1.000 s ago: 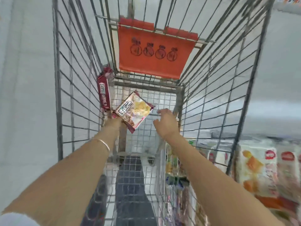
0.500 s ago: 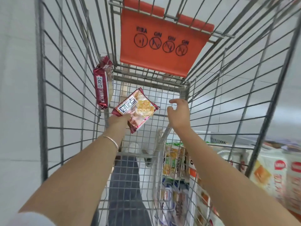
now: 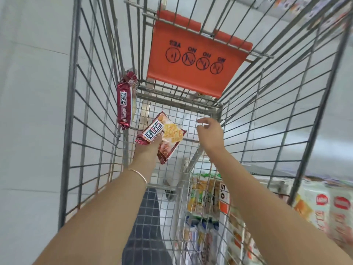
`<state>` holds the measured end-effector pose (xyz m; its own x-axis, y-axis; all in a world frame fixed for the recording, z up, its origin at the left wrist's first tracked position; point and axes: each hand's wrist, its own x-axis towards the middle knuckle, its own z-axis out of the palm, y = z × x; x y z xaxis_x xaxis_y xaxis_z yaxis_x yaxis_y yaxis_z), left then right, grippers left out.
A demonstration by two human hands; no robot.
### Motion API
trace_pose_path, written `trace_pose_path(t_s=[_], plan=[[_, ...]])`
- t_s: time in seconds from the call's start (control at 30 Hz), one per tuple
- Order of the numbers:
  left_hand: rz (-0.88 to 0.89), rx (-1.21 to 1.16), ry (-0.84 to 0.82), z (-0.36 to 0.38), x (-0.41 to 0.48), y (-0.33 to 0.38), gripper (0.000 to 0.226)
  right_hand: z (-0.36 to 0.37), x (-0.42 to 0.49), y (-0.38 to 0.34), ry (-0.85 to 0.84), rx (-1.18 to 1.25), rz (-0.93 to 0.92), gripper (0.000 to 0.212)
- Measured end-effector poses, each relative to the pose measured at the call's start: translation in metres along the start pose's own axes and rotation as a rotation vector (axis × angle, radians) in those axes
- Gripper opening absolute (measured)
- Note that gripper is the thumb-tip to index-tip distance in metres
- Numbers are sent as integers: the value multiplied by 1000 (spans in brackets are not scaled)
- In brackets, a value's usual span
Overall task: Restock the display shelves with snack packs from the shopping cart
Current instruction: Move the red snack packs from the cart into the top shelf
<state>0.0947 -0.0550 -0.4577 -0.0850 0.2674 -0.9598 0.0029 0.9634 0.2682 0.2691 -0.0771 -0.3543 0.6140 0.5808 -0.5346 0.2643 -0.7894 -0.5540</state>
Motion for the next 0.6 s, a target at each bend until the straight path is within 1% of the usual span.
trace_pose_path(t_s=[0.07,0.13,0.17,0.23,0.27,0.33,0.37,0.43,0.47,0.53,0.6], plan=[[11,-102,95,-8,-30,2,44,5,-1,4,-32,31,32,28],[6,-175,240,-19,-50,3,49,15,-3,0,-77,51,49,27],[5,-185,277,-26,-59,4,53,20,-4,-8,-101,89,73,27],[11,-203,270,-39,-73,8,52,31,-4,-33,-152,177,100,28],[18,-191,263,-45,-78,11,46,37,-5,-49,-196,200,78,29],[14,-162,252,-54,-86,14,31,52,-3,-85,-311,172,-59,34],[12,-151,252,-56,-87,14,28,61,-2,-103,-364,137,-149,36],[1,-155,252,-58,-87,11,29,83,3,-136,-445,73,-325,41],[-6,-168,257,-58,-88,10,30,94,7,-148,-479,21,-391,48],[-4,-184,270,-57,-89,8,32,112,18,-164,-535,-167,-468,60],[5,-188,265,-58,-90,6,35,120,32,-169,-569,-322,-503,62]])
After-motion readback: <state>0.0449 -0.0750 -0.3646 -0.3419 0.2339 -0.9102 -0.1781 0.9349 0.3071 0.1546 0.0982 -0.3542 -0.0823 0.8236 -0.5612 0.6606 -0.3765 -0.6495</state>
